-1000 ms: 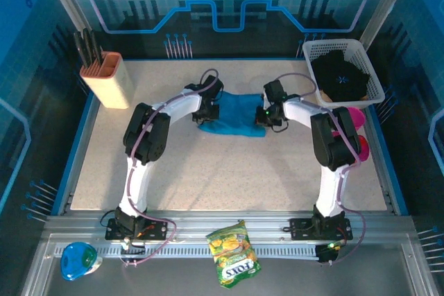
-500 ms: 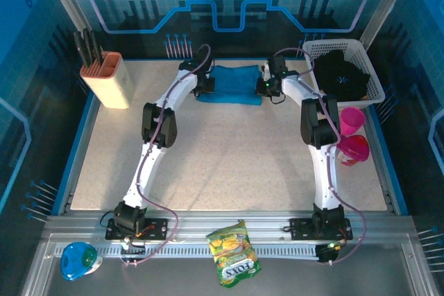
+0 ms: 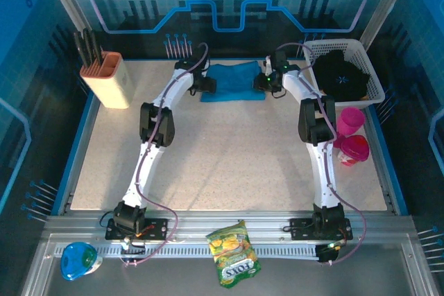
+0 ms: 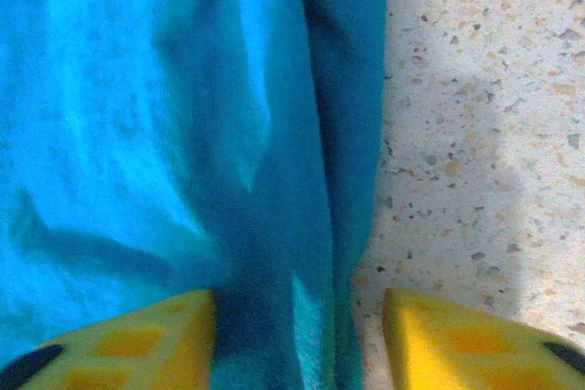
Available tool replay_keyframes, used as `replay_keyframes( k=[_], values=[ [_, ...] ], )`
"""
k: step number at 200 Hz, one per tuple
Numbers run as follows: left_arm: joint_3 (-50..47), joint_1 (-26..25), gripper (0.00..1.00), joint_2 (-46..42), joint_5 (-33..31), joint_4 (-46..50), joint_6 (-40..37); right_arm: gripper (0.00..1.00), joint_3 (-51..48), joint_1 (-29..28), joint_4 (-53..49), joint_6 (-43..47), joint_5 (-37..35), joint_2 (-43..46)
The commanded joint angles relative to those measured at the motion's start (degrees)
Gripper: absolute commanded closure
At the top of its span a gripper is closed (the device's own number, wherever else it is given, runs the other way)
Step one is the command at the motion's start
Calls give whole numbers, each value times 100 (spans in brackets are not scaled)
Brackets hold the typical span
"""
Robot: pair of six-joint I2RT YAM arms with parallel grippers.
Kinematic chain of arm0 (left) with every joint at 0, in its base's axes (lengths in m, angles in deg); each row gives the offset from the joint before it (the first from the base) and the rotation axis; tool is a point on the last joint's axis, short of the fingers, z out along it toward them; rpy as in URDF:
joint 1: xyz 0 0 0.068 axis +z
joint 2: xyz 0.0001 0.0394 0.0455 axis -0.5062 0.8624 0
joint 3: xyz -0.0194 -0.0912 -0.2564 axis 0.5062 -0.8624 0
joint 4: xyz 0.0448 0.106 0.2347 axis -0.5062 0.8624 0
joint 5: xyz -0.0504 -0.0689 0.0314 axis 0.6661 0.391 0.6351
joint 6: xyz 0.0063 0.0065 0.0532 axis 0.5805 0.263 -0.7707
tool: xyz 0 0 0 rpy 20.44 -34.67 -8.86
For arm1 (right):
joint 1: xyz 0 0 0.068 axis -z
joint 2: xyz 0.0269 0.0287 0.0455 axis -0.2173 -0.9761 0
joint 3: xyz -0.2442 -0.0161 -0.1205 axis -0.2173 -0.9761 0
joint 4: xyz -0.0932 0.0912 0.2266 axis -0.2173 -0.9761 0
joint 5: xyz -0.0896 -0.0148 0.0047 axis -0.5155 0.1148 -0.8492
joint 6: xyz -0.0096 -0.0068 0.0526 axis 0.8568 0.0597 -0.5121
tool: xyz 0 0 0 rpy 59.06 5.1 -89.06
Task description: Fold and stack the t-shirts
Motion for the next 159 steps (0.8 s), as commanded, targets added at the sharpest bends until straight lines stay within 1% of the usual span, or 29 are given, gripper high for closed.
replay_keyframes(
  k=[1, 12, 16, 18, 19, 22, 34, 49, 66, 80, 114, 133, 159],
  values=[
    [144, 5, 9, -605, 39, -92, -185, 33, -113, 66, -249, 123, -62, 727],
    [88, 5, 6, -879, 8, -116, -199, 23, -203, 66, -317, 193, -117, 1021],
    [43, 2, 5, -981, 6, -125, -195, 13, -261, 66, -332, 212, -141, 1181],
    [21, 4, 5, -1057, 6, -133, -202, 5, -289, 64, -336, 223, -147, 1263],
    [6, 4, 5, -1092, 1, -139, -205, 2, -306, 65, -337, 225, -153, 1300],
    [-53, -3, 4, -1202, -2, -165, -207, 0, -369, 66, -335, 246, -167, 1408],
    [-411, -12, 1, -1706, -32, -311, -208, 0, -678, 65, -292, 307, -244, 1873],
    [-1301, -35, 1, -2541, -68, -764, -224, 0, -1352, 63, -59, 379, -370, 2632],
    [-2673, -48, 1, -3702, -107, -1598, -258, 0, -2311, 61, 349, 467, -535, 3548],
    [-3981, -48, 1, -4706, -135, -2376, -376, 0, -3202, 65, 747, 574, -687, 4331],
    [-7158, 4, 1, -7059, -203, -4367, -1050, 0, -5402, 113, 1696, 887, -1139, 6085],
    [-8528, 152, 1, -8076, -309, -5004, -1049, 0, -6433, 205, 2184, 1001, -1360, 6916],
    [-10219, 416, 1, -9145, -362, -5801, -892, 0, -7854, 315, 3102, 1385, -1478, 7865]
  ],
)
